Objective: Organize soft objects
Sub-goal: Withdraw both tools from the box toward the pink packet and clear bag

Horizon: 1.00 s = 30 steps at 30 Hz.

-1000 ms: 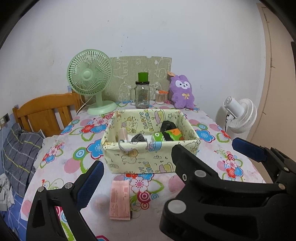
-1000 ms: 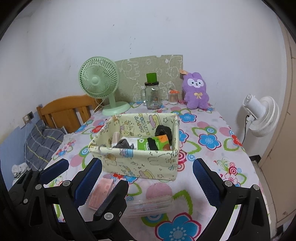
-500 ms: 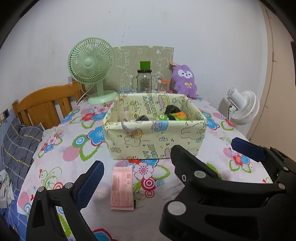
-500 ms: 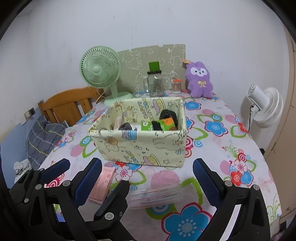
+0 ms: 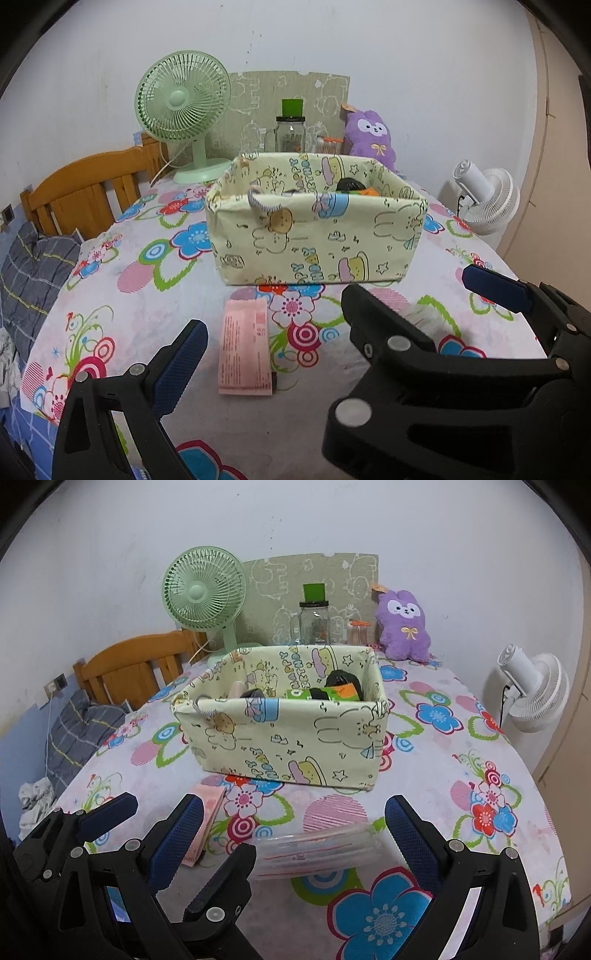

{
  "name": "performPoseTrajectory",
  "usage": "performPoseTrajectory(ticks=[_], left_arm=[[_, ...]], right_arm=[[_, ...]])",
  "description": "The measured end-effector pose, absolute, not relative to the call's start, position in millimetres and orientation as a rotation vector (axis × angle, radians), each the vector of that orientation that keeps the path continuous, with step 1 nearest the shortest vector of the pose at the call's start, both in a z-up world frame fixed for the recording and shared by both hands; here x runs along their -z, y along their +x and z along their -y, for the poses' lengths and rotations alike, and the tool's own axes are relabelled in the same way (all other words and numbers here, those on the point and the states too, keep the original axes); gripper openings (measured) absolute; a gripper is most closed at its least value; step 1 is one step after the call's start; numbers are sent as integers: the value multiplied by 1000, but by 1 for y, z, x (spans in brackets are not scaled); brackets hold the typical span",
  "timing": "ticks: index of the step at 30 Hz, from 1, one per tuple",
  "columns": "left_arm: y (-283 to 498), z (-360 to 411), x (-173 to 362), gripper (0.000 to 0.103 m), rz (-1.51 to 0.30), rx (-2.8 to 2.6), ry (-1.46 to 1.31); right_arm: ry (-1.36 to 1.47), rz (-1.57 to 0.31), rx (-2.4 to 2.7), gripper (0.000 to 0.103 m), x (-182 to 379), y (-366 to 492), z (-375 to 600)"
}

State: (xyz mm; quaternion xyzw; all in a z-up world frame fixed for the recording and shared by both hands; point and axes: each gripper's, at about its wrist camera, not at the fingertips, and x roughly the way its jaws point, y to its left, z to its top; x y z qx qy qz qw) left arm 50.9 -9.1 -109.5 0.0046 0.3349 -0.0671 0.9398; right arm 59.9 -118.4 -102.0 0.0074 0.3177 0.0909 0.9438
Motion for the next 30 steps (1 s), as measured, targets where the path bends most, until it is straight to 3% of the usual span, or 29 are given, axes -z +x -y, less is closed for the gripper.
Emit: performPoseTrajectory(ticks=[30], left_arm=[[74,-14,155,100,-809,96,7]], right_arm=[[17,-779,-152,100,154,87,121]])
